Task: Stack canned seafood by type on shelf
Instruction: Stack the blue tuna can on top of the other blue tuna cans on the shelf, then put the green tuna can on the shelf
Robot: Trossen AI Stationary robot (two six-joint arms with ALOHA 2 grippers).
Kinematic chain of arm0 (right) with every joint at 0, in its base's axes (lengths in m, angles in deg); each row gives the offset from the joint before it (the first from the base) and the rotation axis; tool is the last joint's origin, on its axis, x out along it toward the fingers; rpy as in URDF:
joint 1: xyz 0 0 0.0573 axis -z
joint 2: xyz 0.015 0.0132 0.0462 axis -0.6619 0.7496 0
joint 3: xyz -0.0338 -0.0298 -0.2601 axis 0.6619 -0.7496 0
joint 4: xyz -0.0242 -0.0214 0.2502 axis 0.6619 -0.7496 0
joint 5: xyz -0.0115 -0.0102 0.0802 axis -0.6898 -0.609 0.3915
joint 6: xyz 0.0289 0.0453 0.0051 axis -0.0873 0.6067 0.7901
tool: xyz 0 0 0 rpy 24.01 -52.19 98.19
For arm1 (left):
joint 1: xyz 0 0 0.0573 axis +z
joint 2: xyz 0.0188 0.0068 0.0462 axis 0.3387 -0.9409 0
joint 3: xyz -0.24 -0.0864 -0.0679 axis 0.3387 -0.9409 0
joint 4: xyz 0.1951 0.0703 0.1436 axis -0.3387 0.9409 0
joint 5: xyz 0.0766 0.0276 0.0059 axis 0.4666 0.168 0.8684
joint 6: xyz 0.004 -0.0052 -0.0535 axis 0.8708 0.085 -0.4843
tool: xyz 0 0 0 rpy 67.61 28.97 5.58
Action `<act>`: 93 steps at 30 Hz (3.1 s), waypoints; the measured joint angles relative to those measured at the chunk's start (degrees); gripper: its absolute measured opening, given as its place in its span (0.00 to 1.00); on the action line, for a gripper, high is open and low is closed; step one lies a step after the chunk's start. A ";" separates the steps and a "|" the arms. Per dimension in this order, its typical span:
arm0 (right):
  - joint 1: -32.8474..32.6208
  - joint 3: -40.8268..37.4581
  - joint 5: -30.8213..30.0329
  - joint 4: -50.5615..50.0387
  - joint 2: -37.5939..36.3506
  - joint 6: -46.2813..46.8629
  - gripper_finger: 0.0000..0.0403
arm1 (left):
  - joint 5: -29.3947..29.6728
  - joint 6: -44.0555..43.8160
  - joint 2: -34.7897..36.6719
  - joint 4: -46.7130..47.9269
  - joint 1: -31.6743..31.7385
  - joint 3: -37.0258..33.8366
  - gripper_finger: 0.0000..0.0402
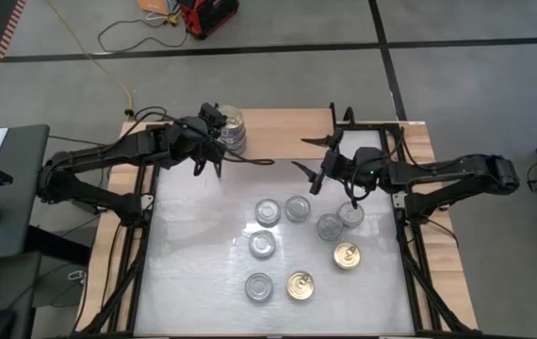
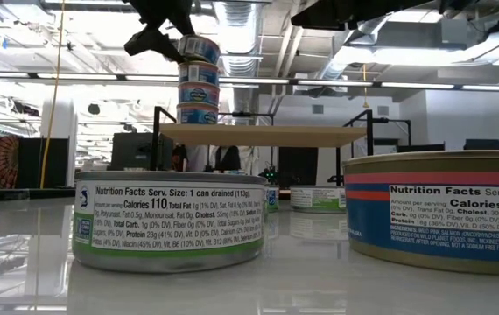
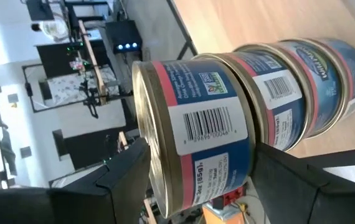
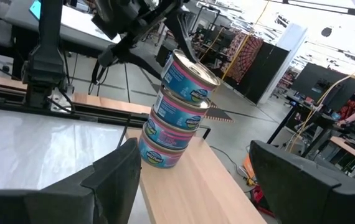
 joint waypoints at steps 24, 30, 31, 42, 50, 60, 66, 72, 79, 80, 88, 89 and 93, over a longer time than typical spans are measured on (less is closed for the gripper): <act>0.02 0.00 0.00 -0.07 0.00 0.44 0.82 | -0.29 -2.17 -0.09 5.22 0.09 3.04 0.63; 0.02 0.00 0.00 -0.11 0.00 0.59 0.82 | -0.29 -2.06 -0.07 4.50 0.66 3.04 0.63; 0.02 0.00 0.00 -0.08 0.00 0.57 0.82 | -0.22 -1.57 -0.07 4.72 0.66 3.04 0.63; 1.06 0.00 2.31 -0.16 0.00 1.73 0.82 | -0.11 -1.76 -0.04 4.74 0.33 3.06 0.63; 7.66 1.24 10.68 6.95 5.80 4.73 0.82 | 0.28 -1.91 -0.02 5.02 1.02 3.04 0.63; 7.98 3.31 10.99 1.43 6.76 4.50 0.82 | 0.96 -5.26 0.13 2.20 -2.96 3.04 0.63; 7.62 2.53 10.38 -8.51 -2.07 7.33 0.82 | 1.37 -2.51 0.09 -0.43 -8.65 3.04 0.63; 4.13 1.92 5.15 -16.76 -8.15 9.63 0.82 | -5.92 -9.11 -0.20 -2.74 -15.69 3.04 0.63; -2.11 -0.63 3.87 -20.69 -8.21 16.18 0.82 | -14.79 -45.96 -5.89 -0.77 -20.76 3.04 0.63; -3.17 -2.01 3.87 -19.99 -7.54 17.14 0.82 | -16.85 -50.73 -7.39 1.00 -21.41 3.04 0.63; -13.14 -8.57 2.49 -10.85 -0.24 23.26 0.82 | -23.48 -68.38 -22.32 4.15 -27.98 3.00 0.63; -14.58 -8.59 1.40 -10.78 0.65 24.06 0.82 | -23.54 -69.42 -23.89 4.44 -28.51 3.00 0.63; -21.12 -8.59 -4.89 -10.55 2.86 27.09 0.82 | -25.73 -74.05 -28.20 4.52 -30.85 3.00 0.63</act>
